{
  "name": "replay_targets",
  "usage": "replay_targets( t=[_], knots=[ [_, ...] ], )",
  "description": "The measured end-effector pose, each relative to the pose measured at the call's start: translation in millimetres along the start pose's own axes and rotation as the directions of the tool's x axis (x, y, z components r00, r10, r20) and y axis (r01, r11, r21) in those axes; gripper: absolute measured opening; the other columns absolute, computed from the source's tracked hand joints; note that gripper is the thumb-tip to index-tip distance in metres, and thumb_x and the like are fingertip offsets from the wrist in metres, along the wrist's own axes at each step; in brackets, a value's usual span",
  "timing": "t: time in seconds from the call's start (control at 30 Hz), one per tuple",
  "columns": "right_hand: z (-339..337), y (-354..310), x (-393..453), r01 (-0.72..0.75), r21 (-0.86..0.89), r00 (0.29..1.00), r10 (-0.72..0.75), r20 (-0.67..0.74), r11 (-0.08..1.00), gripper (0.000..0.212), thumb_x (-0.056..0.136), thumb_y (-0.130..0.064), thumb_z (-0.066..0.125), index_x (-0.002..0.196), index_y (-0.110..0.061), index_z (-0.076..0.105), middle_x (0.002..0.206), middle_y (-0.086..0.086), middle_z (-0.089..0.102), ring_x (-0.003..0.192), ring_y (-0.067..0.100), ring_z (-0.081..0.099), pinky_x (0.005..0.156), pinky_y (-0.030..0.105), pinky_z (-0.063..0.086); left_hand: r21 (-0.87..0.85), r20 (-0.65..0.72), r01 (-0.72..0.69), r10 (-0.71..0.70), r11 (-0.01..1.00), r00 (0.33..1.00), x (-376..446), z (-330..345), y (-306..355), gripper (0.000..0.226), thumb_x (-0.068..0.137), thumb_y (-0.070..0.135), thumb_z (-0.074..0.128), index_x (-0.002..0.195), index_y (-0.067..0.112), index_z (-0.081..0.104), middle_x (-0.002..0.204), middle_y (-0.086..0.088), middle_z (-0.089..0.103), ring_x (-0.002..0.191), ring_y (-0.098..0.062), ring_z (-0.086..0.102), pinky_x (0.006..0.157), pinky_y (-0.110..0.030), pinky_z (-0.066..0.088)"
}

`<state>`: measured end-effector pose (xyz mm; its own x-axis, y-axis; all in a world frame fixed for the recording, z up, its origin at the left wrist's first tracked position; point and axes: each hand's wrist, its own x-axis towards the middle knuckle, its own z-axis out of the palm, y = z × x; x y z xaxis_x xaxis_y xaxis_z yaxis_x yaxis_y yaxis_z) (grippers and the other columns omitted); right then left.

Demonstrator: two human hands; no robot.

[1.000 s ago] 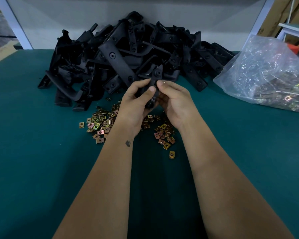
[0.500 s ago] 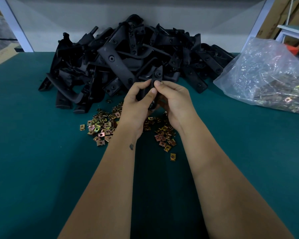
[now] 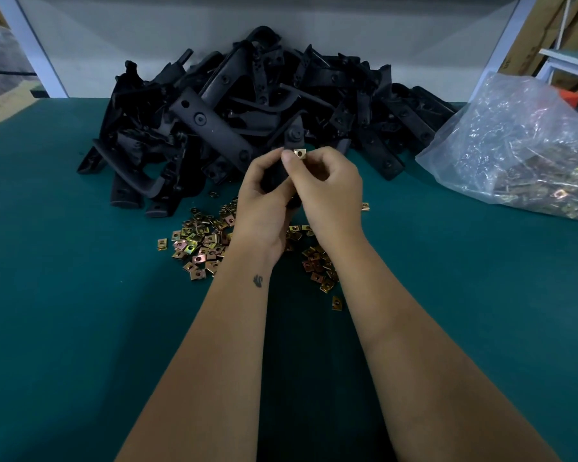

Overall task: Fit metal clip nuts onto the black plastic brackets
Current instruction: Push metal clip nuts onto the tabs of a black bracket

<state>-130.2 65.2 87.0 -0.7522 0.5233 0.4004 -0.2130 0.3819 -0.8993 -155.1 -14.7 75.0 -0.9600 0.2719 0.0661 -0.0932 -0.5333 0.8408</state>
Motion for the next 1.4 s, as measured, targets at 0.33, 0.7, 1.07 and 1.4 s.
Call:
replay_targets(
  t=[0.33,0.7,1.07,1.4],
  knots=[
    [-1,2,0,0.054,-0.225,0.996,-0.069,-0.059,0.973,0.031,0.088,-0.039,0.065,0.069,-0.015,0.065,0.064,-0.006,0.061,0.063,0.011,0.056,0.057,0.036,0.047,0.152,0.021,-0.051,0.048,0.987,0.999,-3,3,-4,0.035,0.092,-0.005,0.060,0.098,0.029,0.068,0.107,-0.005,0.071,0.098,-0.021,0.067,0.081,-0.035,0.055],
    [-2,6,0,-0.007,-0.072,1.000,0.008,0.023,0.997,0.037,0.101,-0.037,0.046,0.085,-0.009,0.065,0.080,0.002,0.064,0.075,0.012,0.058,0.068,0.031,0.044,-0.096,-0.205,-0.123,0.101,0.988,0.974,1,-15,20,0.029,0.091,-0.001,0.065,0.107,0.024,0.064,0.117,-0.006,0.060,0.100,-0.019,0.064,0.086,-0.033,0.058],
    [-3,13,0,0.201,-0.527,0.930,0.008,0.367,0.826,0.024,0.091,-0.015,0.059,0.108,-0.023,0.073,0.103,-0.002,0.070,0.100,0.021,0.062,0.086,0.039,0.051,-0.329,-0.299,-0.144,0.042,0.933,0.953,4,-29,31,0.026,0.099,0.015,0.059,0.123,0.024,0.057,0.116,-0.010,0.061,0.076,-0.019,0.069,0.076,-0.031,0.058],
    [6,11,-4,0.374,-0.575,0.834,0.008,0.552,0.728,0.025,0.089,-0.033,0.067,0.113,-0.028,0.071,0.106,0.005,0.060,0.107,0.025,0.054,0.085,0.037,0.047,-0.224,-0.280,-0.077,0.012,0.972,0.960,4,-25,26,0.022,0.098,0.016,0.061,0.117,0.026,0.057,0.119,-0.010,0.060,0.081,-0.020,0.066,0.073,-0.030,0.058]
  ],
)
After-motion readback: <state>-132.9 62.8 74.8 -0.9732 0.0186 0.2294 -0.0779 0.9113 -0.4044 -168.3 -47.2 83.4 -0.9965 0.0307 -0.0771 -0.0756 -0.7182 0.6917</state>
